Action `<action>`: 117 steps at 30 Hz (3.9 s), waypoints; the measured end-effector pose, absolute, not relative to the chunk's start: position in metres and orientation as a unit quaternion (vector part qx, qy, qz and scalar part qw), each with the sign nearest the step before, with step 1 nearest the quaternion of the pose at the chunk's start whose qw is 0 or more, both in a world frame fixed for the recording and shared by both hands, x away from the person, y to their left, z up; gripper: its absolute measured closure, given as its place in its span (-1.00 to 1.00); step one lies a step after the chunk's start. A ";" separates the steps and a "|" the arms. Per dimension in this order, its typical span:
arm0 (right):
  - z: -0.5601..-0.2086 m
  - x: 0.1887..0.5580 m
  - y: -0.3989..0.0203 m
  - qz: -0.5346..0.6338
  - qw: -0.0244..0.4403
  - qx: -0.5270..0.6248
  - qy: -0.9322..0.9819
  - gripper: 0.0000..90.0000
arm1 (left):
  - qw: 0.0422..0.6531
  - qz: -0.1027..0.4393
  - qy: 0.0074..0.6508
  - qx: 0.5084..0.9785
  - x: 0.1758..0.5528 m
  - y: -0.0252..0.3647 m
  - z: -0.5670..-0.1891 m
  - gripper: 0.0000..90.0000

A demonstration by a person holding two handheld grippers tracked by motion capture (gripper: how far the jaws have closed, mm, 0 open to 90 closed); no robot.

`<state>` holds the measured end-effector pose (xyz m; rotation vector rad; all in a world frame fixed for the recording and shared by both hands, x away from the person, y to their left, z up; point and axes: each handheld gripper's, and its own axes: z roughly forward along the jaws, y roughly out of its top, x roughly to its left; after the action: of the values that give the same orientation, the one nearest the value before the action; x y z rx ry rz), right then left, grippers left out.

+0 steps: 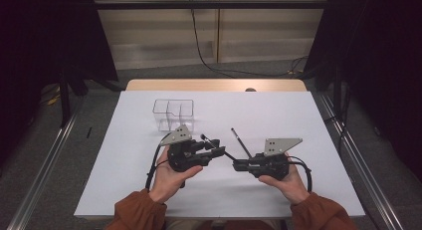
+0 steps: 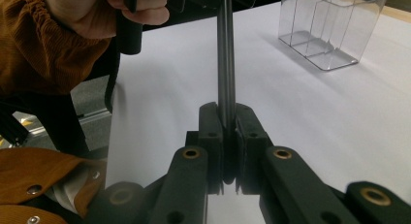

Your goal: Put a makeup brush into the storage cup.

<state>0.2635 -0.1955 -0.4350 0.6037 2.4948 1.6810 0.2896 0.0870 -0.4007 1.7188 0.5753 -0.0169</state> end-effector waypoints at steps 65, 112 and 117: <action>-0.433 0.262 -0.196 0.592 0.061 0.243 0.766 -0.79 | 0.603 -0.008 0.234 0.763 0.300 0.081 -0.384 0.86; -0.435 0.240 -0.247 0.585 0.177 0.338 0.715 -1.00 | 0.593 0.040 0.244 0.767 0.311 0.132 -0.364 0.86; -0.436 0.236 -0.260 0.580 0.186 0.354 0.710 -1.00 | 0.594 0.046 0.248 0.764 0.312 0.139 -0.362 0.86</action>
<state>0.2360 -0.2603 -0.4364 0.9971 1.9994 1.6346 0.3123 0.1389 -0.3618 1.7753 0.5774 0.1060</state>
